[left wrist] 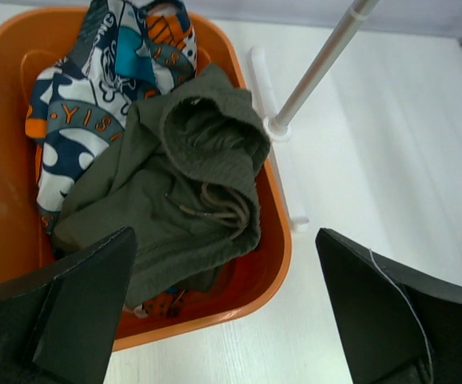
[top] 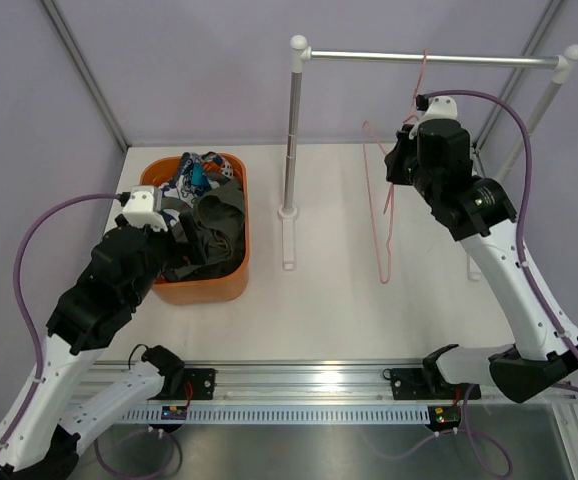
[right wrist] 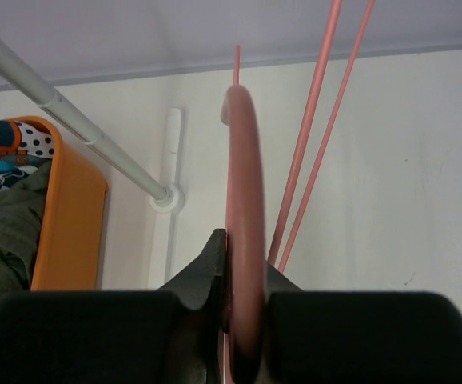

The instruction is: Remove the shorts from the hanger

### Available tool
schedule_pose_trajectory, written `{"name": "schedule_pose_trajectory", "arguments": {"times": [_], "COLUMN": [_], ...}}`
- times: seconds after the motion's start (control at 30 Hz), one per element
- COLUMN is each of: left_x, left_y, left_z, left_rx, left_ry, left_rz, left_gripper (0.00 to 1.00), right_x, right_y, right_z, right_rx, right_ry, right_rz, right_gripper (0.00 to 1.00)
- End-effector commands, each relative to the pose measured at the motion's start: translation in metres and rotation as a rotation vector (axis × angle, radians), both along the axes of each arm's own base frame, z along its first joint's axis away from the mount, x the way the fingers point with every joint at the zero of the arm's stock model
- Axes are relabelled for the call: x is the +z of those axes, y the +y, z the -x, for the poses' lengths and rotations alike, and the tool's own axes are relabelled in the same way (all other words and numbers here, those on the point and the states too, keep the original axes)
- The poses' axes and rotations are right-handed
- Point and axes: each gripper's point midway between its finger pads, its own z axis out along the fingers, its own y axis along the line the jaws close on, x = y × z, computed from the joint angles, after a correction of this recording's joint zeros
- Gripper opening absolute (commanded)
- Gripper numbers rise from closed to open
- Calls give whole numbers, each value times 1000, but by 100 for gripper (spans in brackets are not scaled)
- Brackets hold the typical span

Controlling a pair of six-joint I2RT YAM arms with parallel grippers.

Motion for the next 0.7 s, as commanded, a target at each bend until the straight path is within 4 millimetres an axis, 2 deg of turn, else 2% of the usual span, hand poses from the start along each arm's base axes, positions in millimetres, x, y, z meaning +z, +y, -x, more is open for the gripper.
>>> {"name": "schedule_pose_trajectory", "arguments": {"times": [0.0, 0.03, 0.07, 0.17, 0.2, 0.27, 0.4, 0.67], "left_x": [-13, -15, -16, -24, -31, -35, -45, -61], "left_y": [-1, 0, 2, 3, 2, 0, -2, 0], "left_z": [6, 8, 8, 11, 13, 14, 14, 17], "left_rx": [-46, -50, -46, -59, -66, -80, -96, -113], "left_ry": [5, 6, 3, 0, 7, 7, 3, 2], "left_rz": [-47, -55, -60, -66, -71, -69, -75, -103], "left_gripper": [99, 99, 99, 99, 99, 99, 99, 99], "right_x": [35, 44, 40, 48, 56, 55, 66, 67], "right_y": [10, 8, 10, 8, 7, 10, 15, 38], "right_z": [-13, -16, -22, -31, -33, -38, -46, -67], "right_rx": [50, 46, 49, 37, 36, 49, 79, 169], "right_ry": [-79, -94, -81, -85, -101, -92, -116, -131], "right_rz": [-81, -87, -75, -60, -64, -50, -30, -15], "right_gripper": [0, 0, 0, 0, 0, 0, 0, 0]}}
